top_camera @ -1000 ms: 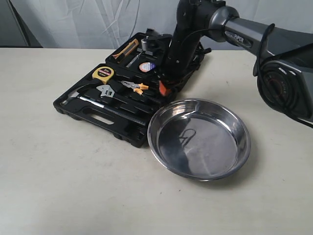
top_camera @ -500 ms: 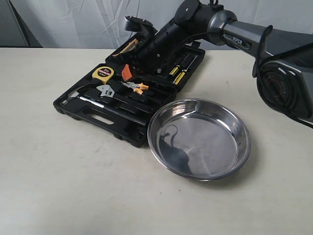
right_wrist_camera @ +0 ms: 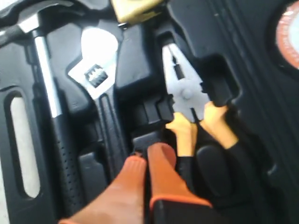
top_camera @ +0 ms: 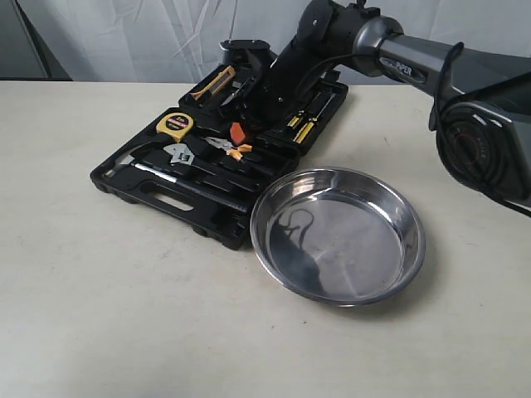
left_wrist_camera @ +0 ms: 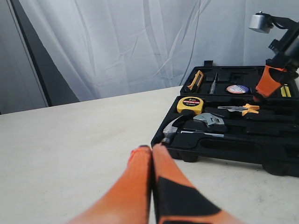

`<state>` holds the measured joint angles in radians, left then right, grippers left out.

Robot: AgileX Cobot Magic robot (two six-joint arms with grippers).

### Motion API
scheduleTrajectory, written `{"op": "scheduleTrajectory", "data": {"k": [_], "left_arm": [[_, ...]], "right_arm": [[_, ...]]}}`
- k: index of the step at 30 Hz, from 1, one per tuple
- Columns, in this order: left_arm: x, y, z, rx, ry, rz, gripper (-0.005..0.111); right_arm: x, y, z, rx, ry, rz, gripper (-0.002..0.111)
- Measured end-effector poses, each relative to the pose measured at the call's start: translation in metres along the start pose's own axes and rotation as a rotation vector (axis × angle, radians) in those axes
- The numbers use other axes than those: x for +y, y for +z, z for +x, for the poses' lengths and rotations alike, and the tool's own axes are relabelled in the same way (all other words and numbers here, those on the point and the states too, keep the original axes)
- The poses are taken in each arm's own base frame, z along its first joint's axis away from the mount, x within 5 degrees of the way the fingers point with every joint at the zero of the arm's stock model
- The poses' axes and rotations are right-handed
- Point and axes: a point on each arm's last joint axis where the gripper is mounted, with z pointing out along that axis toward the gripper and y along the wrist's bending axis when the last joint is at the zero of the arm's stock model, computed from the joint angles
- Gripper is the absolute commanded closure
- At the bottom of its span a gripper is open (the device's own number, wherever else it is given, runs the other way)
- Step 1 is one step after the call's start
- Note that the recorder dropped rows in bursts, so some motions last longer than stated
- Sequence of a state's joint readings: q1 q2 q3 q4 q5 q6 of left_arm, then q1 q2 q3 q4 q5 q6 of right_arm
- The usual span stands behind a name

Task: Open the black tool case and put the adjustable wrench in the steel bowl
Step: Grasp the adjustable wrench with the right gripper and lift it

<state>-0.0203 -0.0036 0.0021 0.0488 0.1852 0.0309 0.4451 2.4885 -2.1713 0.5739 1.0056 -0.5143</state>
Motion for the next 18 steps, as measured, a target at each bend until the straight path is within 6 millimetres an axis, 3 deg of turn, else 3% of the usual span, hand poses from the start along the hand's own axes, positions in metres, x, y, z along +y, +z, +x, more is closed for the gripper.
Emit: {"op": "scheduleTrajectory", "data": {"k": [4,6,12,18], "left_arm": [[0.0,0.0,0.0,0.0,0.0,0.0,0.106],[0.0,0.0,0.0,0.0,0.0,0.0,0.106],[0.0,0.0,0.0,0.0,0.0,0.0,0.106],[0.0,0.0,0.0,0.0,0.0,0.0,0.106]], "right_arm": [[0.022,0.01,-0.002,0.006,-0.112,-0.026,0.072],[0.035,0.017,-0.005,-0.003,-0.161,-0.017,0.063],[0.063,0.034,-0.008,0.002,-0.326,0.087,0.062],[0.064,0.037,-0.011,-0.016,-0.35,0.178,0.062]]}}
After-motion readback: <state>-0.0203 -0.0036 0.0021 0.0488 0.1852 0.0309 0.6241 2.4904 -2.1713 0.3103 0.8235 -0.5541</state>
